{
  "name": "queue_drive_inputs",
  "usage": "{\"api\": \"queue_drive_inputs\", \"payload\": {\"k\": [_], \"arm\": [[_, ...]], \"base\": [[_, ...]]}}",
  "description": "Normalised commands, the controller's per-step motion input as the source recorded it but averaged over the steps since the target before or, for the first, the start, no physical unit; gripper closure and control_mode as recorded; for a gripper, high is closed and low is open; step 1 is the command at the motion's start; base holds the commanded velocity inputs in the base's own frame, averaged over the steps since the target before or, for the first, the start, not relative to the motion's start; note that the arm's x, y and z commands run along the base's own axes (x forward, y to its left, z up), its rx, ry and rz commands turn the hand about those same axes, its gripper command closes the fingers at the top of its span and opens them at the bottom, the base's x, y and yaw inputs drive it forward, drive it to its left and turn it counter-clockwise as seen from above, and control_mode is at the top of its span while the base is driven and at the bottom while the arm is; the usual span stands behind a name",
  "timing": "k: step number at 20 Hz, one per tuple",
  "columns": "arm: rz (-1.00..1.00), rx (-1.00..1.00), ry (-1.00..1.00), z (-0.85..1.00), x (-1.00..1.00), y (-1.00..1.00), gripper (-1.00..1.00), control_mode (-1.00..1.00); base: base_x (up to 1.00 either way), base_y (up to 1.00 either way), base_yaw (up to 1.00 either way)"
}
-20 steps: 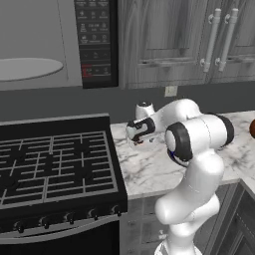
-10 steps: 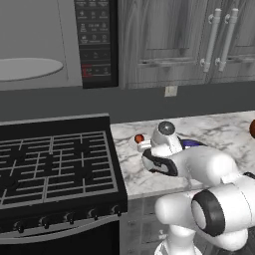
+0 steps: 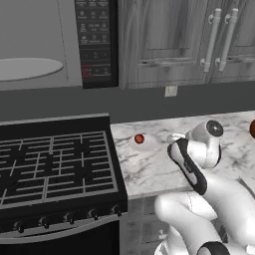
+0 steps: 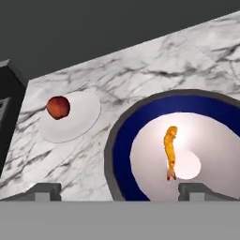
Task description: Remove the apple from the bowl and place it on the small plate. Then place the bowl with only the shrimp in the microwave, close the door, and press the start button to microwave the shrimp.
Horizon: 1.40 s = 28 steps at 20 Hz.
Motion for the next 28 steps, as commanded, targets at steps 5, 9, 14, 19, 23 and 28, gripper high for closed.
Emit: {"api": "queue_drive_inputs", "payload": {"k": [5,9,14,19,23,28], "arm": [[-0.1,0.47,0.0,-0.04,-0.29,-1.0,-1.0,-1.0],[-0.09,0.37,0.01,-0.15,-0.25,-1.0,-1.0,-1.0],[-0.05,0.22,0.06,0.0,-0.11,-0.8,-1.0,-1.0],[0.0,0.02,0.19,-0.33,0.28,-0.25,-1.0,-1.0],[0.0,0.0,0.17,-0.31,0.42,0.01,-1.0,-1.0],[0.0,0.0,0.06,-0.41,0.4,0.08,-1.0,-1.0]], "base": [[0.0,0.0,0.0],[0.0,0.0,0.0],[0.0,0.0,0.0],[0.0,0.0,0.0],[0.0,0.0,0.0],[0.0,0.0,0.0]]}}
